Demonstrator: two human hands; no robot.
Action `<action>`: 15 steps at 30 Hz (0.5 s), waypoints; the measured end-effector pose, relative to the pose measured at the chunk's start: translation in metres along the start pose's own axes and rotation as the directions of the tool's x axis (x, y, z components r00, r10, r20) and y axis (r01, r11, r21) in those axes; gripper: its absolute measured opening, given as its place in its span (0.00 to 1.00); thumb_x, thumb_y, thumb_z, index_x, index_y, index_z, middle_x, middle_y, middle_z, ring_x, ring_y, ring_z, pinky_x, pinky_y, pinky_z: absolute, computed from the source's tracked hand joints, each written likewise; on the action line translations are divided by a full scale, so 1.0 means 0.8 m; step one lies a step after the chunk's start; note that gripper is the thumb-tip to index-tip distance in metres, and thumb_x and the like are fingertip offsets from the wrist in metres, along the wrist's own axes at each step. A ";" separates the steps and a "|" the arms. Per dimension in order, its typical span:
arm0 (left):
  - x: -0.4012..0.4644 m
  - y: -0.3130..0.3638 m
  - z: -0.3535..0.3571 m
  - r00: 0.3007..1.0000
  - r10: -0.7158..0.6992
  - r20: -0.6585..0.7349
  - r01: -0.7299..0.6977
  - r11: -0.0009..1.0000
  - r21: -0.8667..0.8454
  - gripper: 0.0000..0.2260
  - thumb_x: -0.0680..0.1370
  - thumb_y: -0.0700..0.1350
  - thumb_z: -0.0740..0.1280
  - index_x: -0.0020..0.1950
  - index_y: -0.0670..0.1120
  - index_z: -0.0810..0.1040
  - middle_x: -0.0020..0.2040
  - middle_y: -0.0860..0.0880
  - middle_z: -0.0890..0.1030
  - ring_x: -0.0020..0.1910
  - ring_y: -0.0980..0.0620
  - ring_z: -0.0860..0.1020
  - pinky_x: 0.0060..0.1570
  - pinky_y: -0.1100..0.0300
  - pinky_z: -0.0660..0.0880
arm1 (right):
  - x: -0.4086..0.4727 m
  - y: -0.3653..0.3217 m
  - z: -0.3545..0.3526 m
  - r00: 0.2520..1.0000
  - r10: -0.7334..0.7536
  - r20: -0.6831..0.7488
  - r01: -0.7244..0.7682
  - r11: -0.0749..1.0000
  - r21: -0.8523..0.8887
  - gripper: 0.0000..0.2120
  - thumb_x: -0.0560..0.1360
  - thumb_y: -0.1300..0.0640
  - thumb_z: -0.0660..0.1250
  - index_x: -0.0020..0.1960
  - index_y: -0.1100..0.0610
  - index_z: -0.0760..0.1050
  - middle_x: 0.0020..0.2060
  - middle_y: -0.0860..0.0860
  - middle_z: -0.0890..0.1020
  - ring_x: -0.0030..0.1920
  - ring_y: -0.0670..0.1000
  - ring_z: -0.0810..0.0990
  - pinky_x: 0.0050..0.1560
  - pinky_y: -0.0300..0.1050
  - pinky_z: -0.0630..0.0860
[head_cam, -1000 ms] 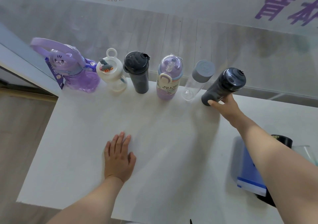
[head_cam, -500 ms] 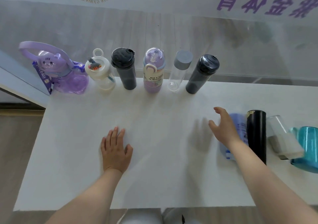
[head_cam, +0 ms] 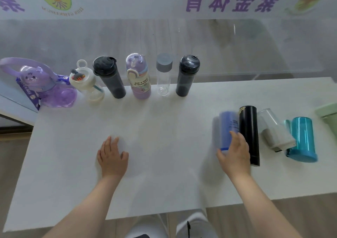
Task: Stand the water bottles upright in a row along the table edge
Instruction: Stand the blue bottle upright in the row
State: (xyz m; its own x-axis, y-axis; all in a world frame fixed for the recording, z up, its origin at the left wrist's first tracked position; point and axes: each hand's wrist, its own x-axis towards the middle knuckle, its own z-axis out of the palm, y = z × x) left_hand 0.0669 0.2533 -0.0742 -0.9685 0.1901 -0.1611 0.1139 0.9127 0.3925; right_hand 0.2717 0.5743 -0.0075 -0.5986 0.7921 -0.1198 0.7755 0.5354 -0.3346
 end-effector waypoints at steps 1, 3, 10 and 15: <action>-0.005 0.008 0.002 1.000 0.014 0.012 -0.014 1.000 -0.001 0.34 0.66 0.54 0.51 0.69 0.43 0.71 0.72 0.41 0.68 0.72 0.39 0.64 0.70 0.43 0.55 | -0.003 0.005 -0.001 1.000 -0.005 0.026 0.005 1.000 -0.003 0.36 0.70 0.55 0.72 0.73 0.58 0.59 0.72 0.63 0.63 0.69 0.63 0.64 0.61 0.58 0.69; -0.017 0.026 0.011 0.997 0.063 0.041 -0.063 0.998 -0.009 0.33 0.66 0.54 0.52 0.68 0.43 0.72 0.72 0.41 0.69 0.71 0.39 0.65 0.70 0.43 0.57 | -0.009 0.014 -0.005 0.997 -0.021 0.073 0.019 1.000 0.022 0.39 0.71 0.54 0.71 0.75 0.56 0.56 0.73 0.62 0.60 0.71 0.63 0.63 0.61 0.57 0.70; -0.080 0.132 0.060 0.871 0.462 0.165 -0.440 0.885 -0.151 0.25 0.69 0.49 0.58 0.66 0.45 0.69 0.65 0.39 0.76 0.65 0.45 0.66 0.66 0.54 0.59 | -0.013 0.036 -0.027 0.969 -0.007 0.248 -0.057 0.966 0.251 0.44 0.72 0.48 0.71 0.78 0.51 0.46 0.75 0.54 0.55 0.70 0.56 0.66 0.58 0.48 0.72; -0.125 0.227 0.084 0.722 0.578 0.381 -0.445 0.809 -0.384 0.25 0.74 0.50 0.63 0.72 0.48 0.68 0.68 0.50 0.72 0.64 0.55 0.71 0.68 0.68 0.60 | -0.009 0.052 -0.039 0.942 -0.033 0.334 -0.109 0.910 0.399 0.43 0.73 0.47 0.70 0.78 0.47 0.45 0.75 0.50 0.54 0.72 0.51 0.65 0.60 0.44 0.68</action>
State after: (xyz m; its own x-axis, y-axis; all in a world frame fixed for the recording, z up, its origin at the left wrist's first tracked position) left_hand 0.1993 0.4246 -0.0479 -0.5488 0.8024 -0.2343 0.4383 0.5149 0.7367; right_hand 0.3143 0.5999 0.0084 -0.6565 0.6308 -0.4137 0.6914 0.2839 -0.6644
